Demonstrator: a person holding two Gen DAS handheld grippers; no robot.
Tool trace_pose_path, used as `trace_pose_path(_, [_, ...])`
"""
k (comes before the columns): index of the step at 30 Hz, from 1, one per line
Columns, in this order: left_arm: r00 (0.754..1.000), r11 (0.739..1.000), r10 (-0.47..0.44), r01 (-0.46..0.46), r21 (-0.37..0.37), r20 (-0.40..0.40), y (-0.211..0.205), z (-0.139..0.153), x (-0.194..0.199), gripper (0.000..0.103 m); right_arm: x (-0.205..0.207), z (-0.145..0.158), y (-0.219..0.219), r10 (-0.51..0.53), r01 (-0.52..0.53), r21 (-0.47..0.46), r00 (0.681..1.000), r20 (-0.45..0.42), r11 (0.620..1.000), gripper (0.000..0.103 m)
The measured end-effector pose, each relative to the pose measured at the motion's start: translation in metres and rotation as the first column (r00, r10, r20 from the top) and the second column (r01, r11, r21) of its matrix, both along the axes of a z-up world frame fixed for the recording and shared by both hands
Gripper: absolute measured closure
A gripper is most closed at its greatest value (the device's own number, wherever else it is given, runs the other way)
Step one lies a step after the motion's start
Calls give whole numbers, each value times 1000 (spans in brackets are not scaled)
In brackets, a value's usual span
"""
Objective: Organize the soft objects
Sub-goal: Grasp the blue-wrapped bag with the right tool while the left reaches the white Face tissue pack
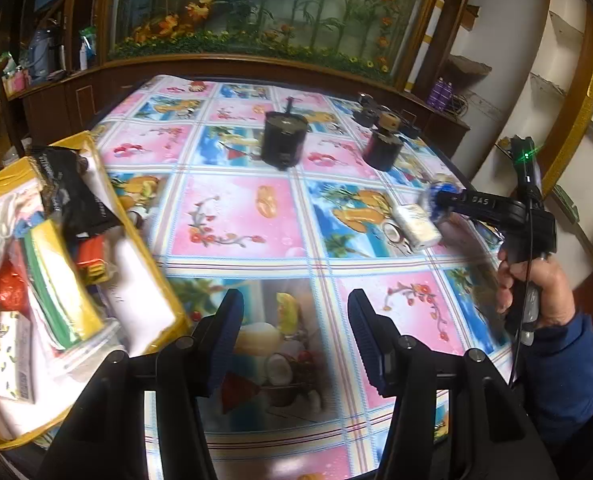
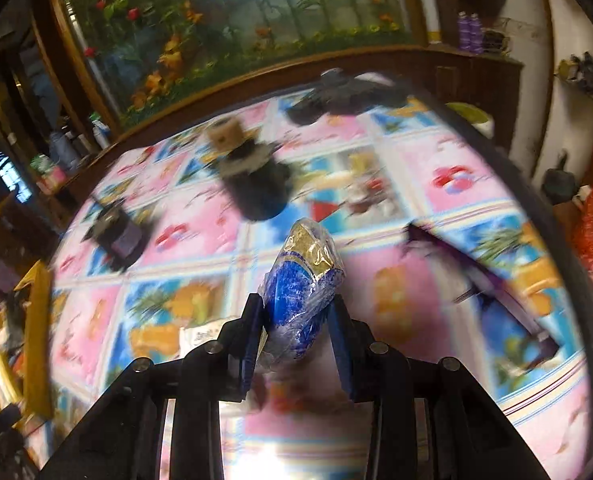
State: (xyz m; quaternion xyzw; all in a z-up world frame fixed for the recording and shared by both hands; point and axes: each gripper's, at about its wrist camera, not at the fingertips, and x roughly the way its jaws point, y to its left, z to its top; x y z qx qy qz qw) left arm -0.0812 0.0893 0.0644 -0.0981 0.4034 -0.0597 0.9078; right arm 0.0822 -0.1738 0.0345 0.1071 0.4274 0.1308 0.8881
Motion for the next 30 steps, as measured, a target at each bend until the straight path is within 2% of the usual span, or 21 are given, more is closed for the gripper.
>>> trace_pose_path(2, [1000, 1000, -9, 9, -4, -12, -4, -1, 1, 50, -5, -3, 14, 110, -105, 122, 993, -35, 987, 68])
trace_pose_path(3, [1000, 1000, -12, 12, 0, -18, -6, -2, 1, 49, -7, -3, 19, 142, -135, 148, 989, -37, 980, 68])
trace_pose_path(7, [999, 1000, -21, 21, 3, -42, -10, -4, 5, 42, -13, 12, 39, 201, -201, 175, 979, 17, 964, 68])
trace_pose_path(11, [995, 999, -36, 34, -22, -91, -17, -10, 20, 41, -15, 32, 54, 198, -209, 117, 975, 98, 971, 68])
trace_pose_path(14, [989, 997, -53, 44, -71, -135, -28, -15, 34, 37, -20, 33, 57, 201, -217, 138, 972, 121, 966, 68])
trace_pose_path(17, [981, 994, -58, 39, -102, -183, -44, -22, 55, 36, -14, 29, 43, 174, -191, 170, 979, 110, 967, 68])
trace_pose_path(24, [963, 998, 21, -35, -46, -269, -75, -40, 98, 36, -13, 39, 17, 94, -124, 193, 983, 158, 973, 68])
trace_pose_path(27, [965, 1000, 22, -26, -13, -261, -84, -45, 109, 36, -13, 40, 14, 94, -126, 200, 982, 162, 972, 68])
trace_pose_path(28, [969, 1000, 20, -21, -2, -247, -84, -45, 110, 38, -14, 41, 14, 94, -126, 201, 982, 163, 971, 68])
trace_pose_path(30, [977, 1000, 4, 0, 17, -213, -82, -43, 108, 60, -14, 41, 14, 96, -128, 206, 982, 160, 970, 68])
